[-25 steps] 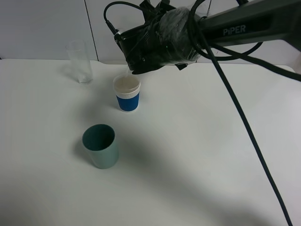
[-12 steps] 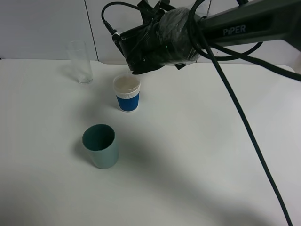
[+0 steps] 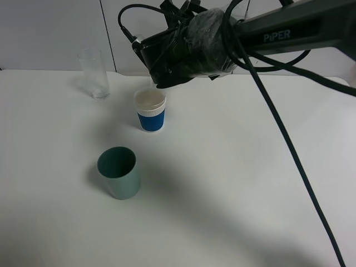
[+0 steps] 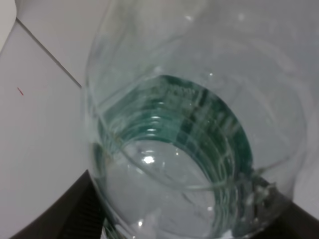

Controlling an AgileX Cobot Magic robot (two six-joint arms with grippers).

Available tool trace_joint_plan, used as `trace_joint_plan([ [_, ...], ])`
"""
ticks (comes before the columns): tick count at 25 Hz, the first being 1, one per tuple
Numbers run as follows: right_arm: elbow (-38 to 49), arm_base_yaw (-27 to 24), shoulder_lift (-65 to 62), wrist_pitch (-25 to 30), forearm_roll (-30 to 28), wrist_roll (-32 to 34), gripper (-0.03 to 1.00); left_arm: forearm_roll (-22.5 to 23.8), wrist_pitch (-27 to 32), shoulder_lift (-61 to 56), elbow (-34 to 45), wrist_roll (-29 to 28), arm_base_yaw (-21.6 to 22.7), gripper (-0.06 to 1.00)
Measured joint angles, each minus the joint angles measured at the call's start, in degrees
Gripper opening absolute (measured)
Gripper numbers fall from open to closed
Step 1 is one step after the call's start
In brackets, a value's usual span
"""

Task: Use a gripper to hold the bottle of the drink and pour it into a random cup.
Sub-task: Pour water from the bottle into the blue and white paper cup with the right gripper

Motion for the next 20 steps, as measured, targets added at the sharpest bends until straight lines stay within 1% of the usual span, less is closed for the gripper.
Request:
trace_joint_plan([
  [12,0.0,0.2,0.0,-0.4,-1.6,-0.8,0.53,0.0,0.0,0.0,0.0,0.0,0.0,0.98],
  [20,0.0,0.7,0.0,-2.0,-2.1,-2.5,0.53,0.0,0.0,0.0,0.0,0.0,0.0,0.98],
])
